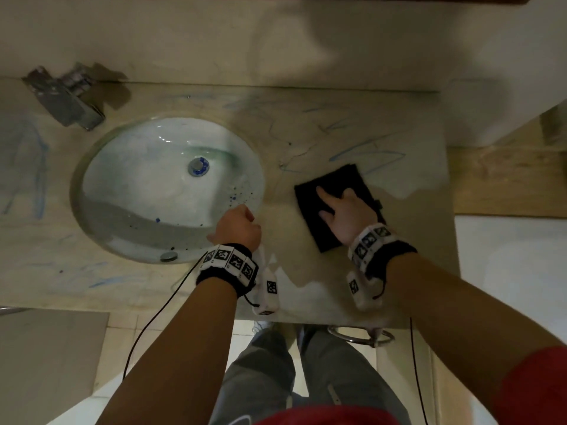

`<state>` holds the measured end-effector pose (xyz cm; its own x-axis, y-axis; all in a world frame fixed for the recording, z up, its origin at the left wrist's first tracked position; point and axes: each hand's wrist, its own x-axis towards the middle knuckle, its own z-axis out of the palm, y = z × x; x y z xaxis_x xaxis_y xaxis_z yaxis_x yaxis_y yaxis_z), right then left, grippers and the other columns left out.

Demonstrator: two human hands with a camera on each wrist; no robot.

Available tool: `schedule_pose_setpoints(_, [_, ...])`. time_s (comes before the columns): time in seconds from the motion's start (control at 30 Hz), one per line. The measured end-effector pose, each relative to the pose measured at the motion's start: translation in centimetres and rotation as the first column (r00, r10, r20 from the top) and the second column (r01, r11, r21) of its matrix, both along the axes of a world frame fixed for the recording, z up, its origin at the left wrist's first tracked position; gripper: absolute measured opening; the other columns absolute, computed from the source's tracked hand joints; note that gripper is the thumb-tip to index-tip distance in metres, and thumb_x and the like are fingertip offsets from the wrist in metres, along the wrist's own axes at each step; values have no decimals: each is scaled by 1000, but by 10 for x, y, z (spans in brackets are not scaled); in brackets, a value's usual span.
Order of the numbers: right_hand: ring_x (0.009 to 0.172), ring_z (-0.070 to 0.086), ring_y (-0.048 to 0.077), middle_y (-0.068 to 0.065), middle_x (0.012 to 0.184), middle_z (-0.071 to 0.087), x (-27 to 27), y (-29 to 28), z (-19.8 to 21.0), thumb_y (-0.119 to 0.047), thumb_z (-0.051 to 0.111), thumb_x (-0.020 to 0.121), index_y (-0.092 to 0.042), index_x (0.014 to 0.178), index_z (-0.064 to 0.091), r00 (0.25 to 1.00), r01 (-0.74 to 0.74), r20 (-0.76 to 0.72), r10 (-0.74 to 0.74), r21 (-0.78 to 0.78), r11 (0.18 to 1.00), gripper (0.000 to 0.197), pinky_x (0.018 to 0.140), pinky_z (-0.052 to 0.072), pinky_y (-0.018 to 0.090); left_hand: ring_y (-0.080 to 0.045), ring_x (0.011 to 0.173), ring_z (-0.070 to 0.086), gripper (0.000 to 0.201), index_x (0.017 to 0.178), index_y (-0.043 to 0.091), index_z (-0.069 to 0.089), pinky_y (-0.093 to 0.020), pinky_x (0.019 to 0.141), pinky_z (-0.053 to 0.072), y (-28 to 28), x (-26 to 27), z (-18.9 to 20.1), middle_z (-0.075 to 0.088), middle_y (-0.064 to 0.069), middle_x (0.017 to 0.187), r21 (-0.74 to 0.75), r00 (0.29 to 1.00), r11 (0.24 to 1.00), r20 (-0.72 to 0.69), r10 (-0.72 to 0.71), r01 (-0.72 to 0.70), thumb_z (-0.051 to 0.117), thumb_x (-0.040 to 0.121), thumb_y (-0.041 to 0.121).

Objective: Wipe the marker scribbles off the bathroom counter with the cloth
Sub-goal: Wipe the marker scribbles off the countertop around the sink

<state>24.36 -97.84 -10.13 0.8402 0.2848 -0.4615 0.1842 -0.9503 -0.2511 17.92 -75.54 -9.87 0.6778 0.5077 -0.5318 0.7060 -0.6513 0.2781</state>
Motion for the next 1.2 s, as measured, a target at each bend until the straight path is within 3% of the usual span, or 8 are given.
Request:
schedule_pose_setpoints(0.2, [97, 49, 27, 9, 121, 41, -19, -10, 1, -51, 38, 98, -49, 149, 14, 982, -189, -23, 189, 0, 982, 56, 73, 50, 37, -23, 99, 57, 19, 84, 30, 54, -51, 100, 40, -8, 9, 7, 62, 4, 99, -22, 1000, 999, 0, 25, -25, 60, 80, 13])
schedule_pose_setpoints(0.33, [101, 49, 28, 10, 126, 40, 6, 10, -2, -52, 39, 98, -51, 147, 17, 988, -153, 29, 153, -17, 988, 54, 68, 45, 35, -25, 100, 61, 24, 100, 32, 60, -49, 94, 47, -14, 17, 4, 67, 1, 103, -44, 998, 999, 71, -3, 7, 62, 80, 19])
schedule_pose_setpoints(0.43, [106, 48, 32, 13, 131, 38, 27, 26, 0, -51, 39, 98, -50, 148, 17, 989, -146, 22, 147, -27, 989, 54, 69, 43, 36, -26, 98, 61, 11, 91, 31, 56, -49, 94, 47, -18, 20, 4, 66, 1, 98, -26, 995, 999, 96, 33, -30, 63, 84, 26])
schedule_pose_setpoints(0.73, [104, 51, 29, 11, 129, 40, 26, 20, 1, -52, 41, 98, -51, 147, 20, 990, -140, 10, 140, -9, 990, 54, 67, 41, 34, -24, 91, 55, 16, 87, 26, 52, -44, 94, 40, -12, 32, 2, 58, 2, 93, -5, 999, 999, 35, -32, 32, 63, 80, 18])
schedule_pose_setpoints(0.9, [100, 50, 27, 9, 123, 40, 12, 15, 5, -54, 36, 98, -49, 149, 14, 997, -81, -3, 81, -2, 997, 56, 70, 47, 35, -21, 85, 49, 17, 89, 27, 52, -42, 91, 33, -8, 37, 5, 56, 3, 92, -12, 998, 998, -8, -68, 67, 60, 80, 14])
schedule_pose_setpoints(1.0, [94, 52, 26, 8, 122, 40, -1, 8, 7, -55, 37, 97, -49, 149, 13, 1000, -20, -13, 20, -43, 999, 57, 71, 53, 37, -24, 95, 55, 20, 88, 28, 53, -44, 95, 34, -4, 39, 4, 59, 2, 96, -35, 995, 995, -27, -93, 92, 59, 77, 12])
schedule_pose_setpoints(1.1, [108, 47, 27, 8, 126, 39, -5, 9, 12, -50, 45, 96, -41, 147, 26, 999, 12, 46, -8, -86, 996, 55, 79, 53, 41, -24, 100, 58, 25, 93, 32, 50, -46, 98, 40, -1, 41, 2, 63, 1, 104, -83, 993, 990, -3, -115, 114, 58, 76, 14])
schedule_pose_setpoints(1.2, [118, 41, 29, 8, 134, 40, -3, 15, 12, -42, 59, 89, -31, 134, 48, 976, -64, 206, 69, -32, 997, 48, 90, 47, 44, -24, 99, 59, 28, 102, 30, 50, -47, 94, 46, -4, 46, -1, 64, -1, 106, -119, 987, 983, 89, -131, 141, 65, 79, 33])
